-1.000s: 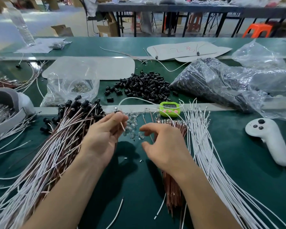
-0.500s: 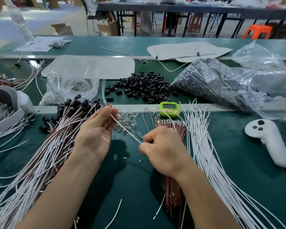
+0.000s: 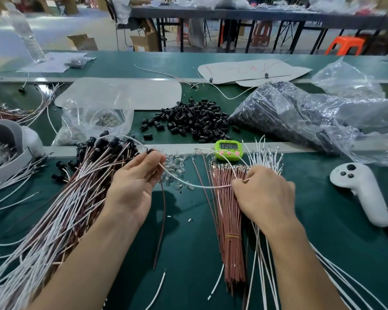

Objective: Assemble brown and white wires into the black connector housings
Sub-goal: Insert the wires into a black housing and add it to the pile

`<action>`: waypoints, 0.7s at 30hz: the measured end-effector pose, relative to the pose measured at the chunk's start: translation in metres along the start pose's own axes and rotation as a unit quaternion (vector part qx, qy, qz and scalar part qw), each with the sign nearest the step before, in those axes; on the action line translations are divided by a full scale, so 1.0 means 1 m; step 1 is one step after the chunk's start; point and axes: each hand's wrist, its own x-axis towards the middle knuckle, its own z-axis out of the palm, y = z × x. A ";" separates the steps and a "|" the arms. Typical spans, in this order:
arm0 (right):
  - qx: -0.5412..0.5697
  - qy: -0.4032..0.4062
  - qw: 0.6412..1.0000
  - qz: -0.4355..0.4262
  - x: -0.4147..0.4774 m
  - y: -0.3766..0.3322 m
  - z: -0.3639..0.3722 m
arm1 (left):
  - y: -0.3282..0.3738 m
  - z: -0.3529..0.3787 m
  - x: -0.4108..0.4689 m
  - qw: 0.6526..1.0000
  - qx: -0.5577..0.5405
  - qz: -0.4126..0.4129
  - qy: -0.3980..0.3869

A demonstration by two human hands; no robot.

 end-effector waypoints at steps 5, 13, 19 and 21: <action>0.097 0.061 0.976 -0.186 -0.020 -0.023 0.014 | -0.007 0.008 -0.004 1.000 0.004 -0.011 0.001; 0.357 -0.087 0.906 -0.211 -0.034 -0.049 0.042 | -0.011 0.012 -0.010 1.000 0.019 -0.002 -0.024; 0.316 -0.050 0.927 -0.194 -0.033 -0.046 0.037 | -0.005 0.008 -0.005 1.000 -0.013 0.005 -0.007; 0.289 -0.046 0.937 -0.191 -0.033 -0.045 0.035 | -0.003 0.005 -0.004 1.000 -0.026 0.012 0.000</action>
